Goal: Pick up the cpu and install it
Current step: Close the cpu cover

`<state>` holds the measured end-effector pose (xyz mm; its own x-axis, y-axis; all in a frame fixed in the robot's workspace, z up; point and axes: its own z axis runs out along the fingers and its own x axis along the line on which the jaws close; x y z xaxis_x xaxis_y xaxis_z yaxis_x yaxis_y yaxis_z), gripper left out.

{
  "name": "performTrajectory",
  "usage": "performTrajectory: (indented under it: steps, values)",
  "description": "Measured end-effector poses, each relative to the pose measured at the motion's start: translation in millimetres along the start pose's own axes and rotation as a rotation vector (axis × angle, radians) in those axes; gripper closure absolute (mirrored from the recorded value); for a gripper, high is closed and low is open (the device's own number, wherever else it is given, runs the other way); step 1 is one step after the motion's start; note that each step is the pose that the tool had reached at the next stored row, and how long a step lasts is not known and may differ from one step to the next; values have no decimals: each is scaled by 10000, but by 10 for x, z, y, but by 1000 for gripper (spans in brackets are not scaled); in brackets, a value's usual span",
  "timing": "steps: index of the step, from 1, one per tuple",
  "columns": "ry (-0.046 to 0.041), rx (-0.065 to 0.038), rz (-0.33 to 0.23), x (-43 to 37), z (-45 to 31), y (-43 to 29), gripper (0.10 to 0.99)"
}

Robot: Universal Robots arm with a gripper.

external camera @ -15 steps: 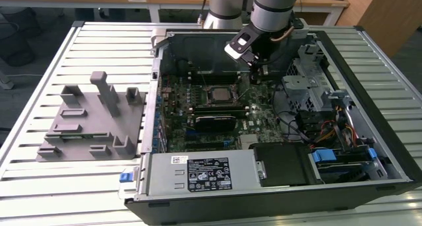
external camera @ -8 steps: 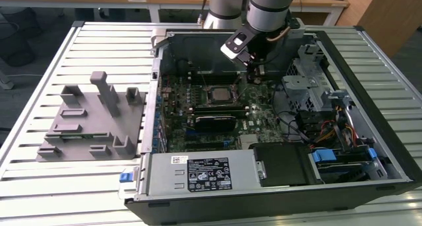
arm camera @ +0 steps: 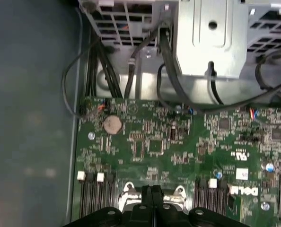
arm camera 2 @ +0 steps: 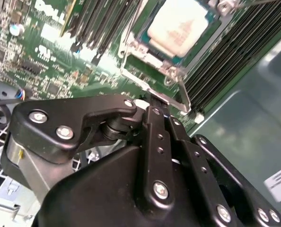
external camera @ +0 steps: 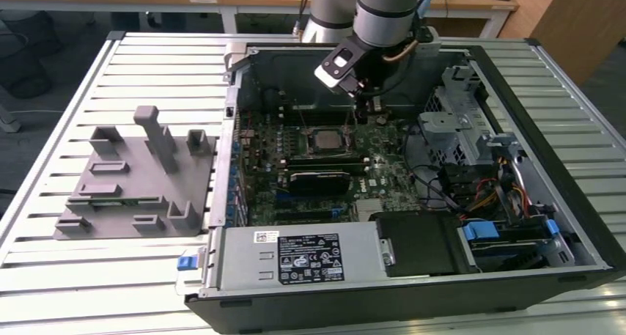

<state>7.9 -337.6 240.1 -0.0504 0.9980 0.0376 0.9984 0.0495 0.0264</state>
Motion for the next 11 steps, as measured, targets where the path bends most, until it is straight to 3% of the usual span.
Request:
performTrajectory:
  steps: [11]
  values:
    - [-1, 0, 1, 11, 26, -200, 980]
